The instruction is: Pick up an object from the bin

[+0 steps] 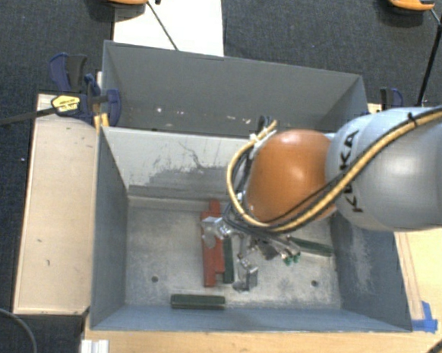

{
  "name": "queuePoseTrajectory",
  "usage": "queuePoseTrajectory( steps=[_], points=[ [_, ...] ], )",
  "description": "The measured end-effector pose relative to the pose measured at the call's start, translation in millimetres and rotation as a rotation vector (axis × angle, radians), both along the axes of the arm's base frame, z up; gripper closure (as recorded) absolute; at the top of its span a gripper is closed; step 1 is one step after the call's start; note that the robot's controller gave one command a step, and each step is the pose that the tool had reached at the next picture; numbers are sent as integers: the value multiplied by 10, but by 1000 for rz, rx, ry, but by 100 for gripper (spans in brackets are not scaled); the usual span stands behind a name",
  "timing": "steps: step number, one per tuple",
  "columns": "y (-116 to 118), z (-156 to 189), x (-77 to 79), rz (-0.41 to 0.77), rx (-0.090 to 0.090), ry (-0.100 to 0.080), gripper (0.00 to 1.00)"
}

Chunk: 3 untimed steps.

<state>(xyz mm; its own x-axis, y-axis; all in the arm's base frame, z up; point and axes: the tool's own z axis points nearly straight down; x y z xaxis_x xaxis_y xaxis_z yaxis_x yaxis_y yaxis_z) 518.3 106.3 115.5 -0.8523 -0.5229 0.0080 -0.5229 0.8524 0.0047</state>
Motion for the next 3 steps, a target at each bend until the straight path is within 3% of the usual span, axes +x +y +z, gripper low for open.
queuePoseTrajectory(
  steps=[1,2,3],
  points=[
    [3,-397,237,231,-2,-7,100],
    [13,-440,231,226,4,-13,0],
    [14,-440,230,224,4,-12,0]
  ],
)
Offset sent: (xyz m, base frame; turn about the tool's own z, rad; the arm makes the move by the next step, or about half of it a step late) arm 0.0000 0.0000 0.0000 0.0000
